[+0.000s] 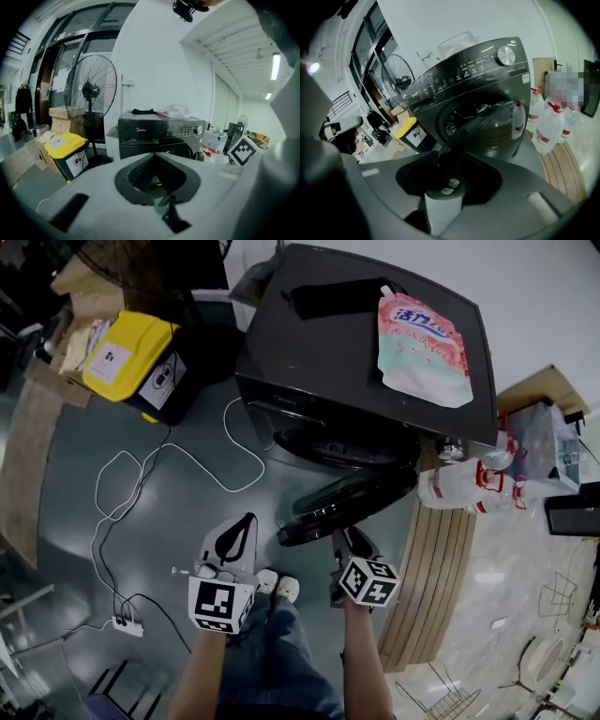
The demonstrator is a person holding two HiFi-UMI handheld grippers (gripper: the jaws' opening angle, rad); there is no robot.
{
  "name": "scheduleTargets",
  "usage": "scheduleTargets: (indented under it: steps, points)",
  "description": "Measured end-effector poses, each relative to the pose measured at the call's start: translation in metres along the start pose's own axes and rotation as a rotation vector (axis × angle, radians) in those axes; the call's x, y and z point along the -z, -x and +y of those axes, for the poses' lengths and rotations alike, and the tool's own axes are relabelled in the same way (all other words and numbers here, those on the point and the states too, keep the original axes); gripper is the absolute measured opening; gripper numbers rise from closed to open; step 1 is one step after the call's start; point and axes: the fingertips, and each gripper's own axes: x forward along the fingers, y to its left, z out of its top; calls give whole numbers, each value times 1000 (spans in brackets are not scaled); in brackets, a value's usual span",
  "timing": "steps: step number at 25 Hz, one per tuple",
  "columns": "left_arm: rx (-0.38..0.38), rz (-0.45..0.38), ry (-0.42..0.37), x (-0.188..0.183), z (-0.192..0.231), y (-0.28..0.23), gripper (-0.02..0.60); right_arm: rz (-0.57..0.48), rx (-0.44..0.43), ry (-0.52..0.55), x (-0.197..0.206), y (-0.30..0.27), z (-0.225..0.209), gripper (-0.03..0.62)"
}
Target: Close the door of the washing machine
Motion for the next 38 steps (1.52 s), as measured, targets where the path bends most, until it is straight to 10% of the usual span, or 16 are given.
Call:
scheduleTargets:
  steps: [16,38]
  points:
    - [-19,6,11,6,32,-13,8,-86,-2,140,-73,-86,19,22]
    - [30,-36,28,5,20,-28,8,-166,80,233,-123,-129,19,11]
